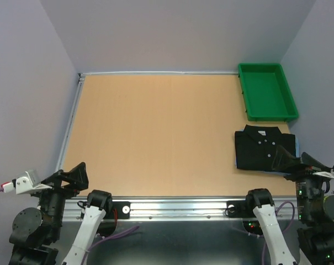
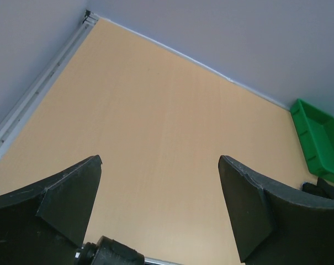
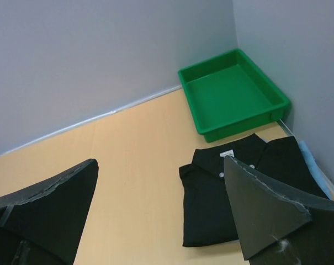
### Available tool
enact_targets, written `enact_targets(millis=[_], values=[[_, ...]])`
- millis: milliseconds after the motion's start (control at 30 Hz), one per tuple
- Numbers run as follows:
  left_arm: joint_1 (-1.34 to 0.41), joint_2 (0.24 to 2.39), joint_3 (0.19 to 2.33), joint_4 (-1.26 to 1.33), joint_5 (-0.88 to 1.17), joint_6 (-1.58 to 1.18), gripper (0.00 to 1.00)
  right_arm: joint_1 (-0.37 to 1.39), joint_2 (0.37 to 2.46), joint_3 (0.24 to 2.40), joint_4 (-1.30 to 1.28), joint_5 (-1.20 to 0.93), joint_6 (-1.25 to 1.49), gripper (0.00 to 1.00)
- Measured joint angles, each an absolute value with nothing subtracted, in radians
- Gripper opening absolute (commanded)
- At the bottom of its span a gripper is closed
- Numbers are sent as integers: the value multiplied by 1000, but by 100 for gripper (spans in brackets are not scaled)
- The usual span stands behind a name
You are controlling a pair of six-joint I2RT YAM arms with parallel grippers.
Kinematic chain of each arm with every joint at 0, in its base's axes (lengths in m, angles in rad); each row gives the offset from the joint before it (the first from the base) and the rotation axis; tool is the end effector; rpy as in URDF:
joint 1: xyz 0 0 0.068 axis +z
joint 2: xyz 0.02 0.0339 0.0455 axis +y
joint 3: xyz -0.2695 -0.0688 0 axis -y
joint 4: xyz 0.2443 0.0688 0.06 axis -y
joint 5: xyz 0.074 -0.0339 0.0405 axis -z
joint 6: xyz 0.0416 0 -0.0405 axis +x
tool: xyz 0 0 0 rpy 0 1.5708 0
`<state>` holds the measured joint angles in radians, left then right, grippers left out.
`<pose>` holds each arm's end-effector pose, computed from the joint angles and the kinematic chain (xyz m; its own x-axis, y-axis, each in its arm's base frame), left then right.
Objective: Fold and stack the long sleeve shirts
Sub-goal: Neatly place the folded shirt to the corner
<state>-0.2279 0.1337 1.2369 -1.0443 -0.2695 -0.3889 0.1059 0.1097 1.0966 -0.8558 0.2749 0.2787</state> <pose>-0.0722 0.0281 0.4013 0.0687 -0.3911 -0.9178 -0.0163 0.9194 -0.3930 -0.0487 -0.0165 0.3948 0.1706 0.2844 -0.9434 0.1237 0.9437 0.3069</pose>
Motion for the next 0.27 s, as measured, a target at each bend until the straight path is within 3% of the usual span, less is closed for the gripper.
enact_targets(millis=[267], values=[[-228,157,1202,-997,-262,-399,99,106,206,1096,-857,200,275,100]])
